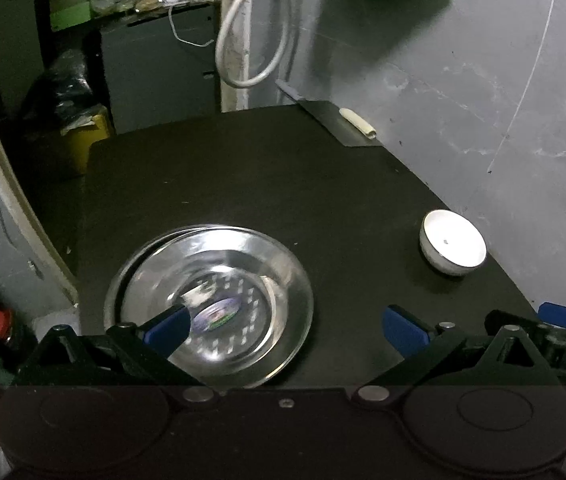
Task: Organize plates and bowls
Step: 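Open the left gripper and pull back from the bowls, then reach the left gripper to the small white bowl and grasp its rim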
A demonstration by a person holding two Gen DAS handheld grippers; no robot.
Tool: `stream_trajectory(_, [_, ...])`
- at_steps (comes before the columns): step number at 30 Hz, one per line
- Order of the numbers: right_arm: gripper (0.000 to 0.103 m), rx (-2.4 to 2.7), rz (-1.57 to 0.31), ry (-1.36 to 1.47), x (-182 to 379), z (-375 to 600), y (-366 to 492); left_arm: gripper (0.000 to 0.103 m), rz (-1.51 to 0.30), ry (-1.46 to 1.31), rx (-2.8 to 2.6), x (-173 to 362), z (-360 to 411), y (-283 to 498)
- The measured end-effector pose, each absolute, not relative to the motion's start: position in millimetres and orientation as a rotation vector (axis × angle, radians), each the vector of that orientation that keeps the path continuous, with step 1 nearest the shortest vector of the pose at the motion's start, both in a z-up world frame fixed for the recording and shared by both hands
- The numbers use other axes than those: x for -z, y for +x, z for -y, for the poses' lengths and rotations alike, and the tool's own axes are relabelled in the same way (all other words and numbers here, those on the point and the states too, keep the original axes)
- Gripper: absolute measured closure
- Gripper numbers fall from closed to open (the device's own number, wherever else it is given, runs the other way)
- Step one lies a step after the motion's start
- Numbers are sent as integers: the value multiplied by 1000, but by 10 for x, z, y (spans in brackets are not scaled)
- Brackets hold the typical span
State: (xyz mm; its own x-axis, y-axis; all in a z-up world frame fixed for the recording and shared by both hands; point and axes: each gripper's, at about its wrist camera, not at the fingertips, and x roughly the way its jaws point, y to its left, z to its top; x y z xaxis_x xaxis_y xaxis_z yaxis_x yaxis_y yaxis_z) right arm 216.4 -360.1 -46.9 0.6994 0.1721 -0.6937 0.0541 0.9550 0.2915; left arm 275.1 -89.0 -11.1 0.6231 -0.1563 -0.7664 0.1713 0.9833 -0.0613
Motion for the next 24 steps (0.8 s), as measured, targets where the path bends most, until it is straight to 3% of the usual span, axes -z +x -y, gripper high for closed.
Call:
stream_trajectory(13, [0,32,-828,371,814,3980,2564,1,-858,70,274,366,1629,3412])
stream_trajectory(24, [0,59,-748,438,993,4059,2785,1,-862,70,355,649,2043,3937])
